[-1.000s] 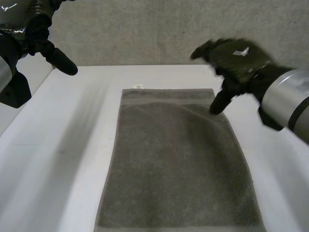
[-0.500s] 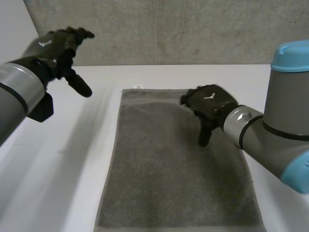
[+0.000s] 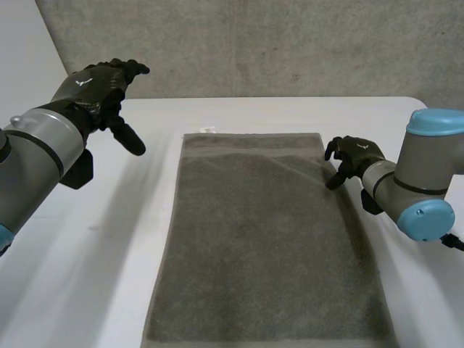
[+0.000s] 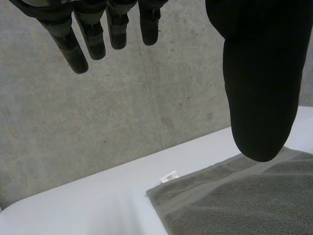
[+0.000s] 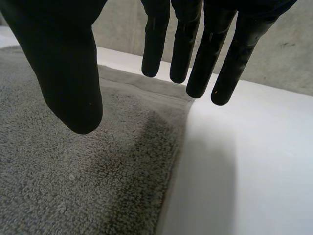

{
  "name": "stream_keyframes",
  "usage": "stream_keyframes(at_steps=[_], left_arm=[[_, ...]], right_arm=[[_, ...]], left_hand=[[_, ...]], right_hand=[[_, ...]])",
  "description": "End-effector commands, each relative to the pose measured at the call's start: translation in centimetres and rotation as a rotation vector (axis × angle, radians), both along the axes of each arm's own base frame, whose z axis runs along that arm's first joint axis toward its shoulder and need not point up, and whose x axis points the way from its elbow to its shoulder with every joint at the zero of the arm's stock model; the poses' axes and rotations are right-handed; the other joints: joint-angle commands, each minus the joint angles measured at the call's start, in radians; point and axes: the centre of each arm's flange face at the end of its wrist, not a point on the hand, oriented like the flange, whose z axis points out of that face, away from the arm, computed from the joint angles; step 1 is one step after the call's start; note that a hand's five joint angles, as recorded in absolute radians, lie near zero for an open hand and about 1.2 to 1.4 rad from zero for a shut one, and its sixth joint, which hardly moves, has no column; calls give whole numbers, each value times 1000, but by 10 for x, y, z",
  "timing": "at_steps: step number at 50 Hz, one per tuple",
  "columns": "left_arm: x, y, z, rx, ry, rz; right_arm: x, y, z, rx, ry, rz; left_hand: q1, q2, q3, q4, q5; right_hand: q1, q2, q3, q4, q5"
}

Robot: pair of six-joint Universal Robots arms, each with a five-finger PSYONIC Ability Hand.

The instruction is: Fold the towel.

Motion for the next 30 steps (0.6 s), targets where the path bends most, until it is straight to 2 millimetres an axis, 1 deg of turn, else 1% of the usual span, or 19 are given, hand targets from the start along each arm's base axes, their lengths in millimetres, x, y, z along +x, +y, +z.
stream_keyframes(at_steps=[1, 2, 5, 7, 13, 21, 30], left_arm=[[-4, 1, -4, 10, -4, -11], [-4, 1, -4, 9, -4, -11], [-4, 2, -4, 10, -4, -13], [-5, 0, -8, 21, -9, -13], [-6, 0, -10, 26, -11, -14], [-7, 0, -10, 27, -11, -17], [-7, 0, -11, 28, -12, -17]], right_arm=[[2, -10, -24, 20, -4, -1], [2, -13, -27, 20, 1, -16], [1, -16, -30, 18, 7, -25], [1, -20, -33, 14, 11, -35], [2, -24, -34, 4, 12, -35], [3, -26, -39, 9, 14, -33], [3, -27, -45, 21, 18, -28]], left_hand=[[11, 15, 12, 13, -19], [11, 15, 12, 13, -19], [11, 15, 12, 13, -19], [11, 15, 12, 13, -19], [11, 15, 12, 13, -19], [8, 13, 9, 10, -22], [8, 13, 9, 10, -22]], right_hand=[[191, 105, 102, 104, 131], [194, 108, 105, 107, 134], [194, 108, 105, 107, 134], [194, 108, 105, 107, 134], [209, 122, 120, 122, 149], [250, 164, 161, 163, 190], [361, 275, 272, 274, 302]])
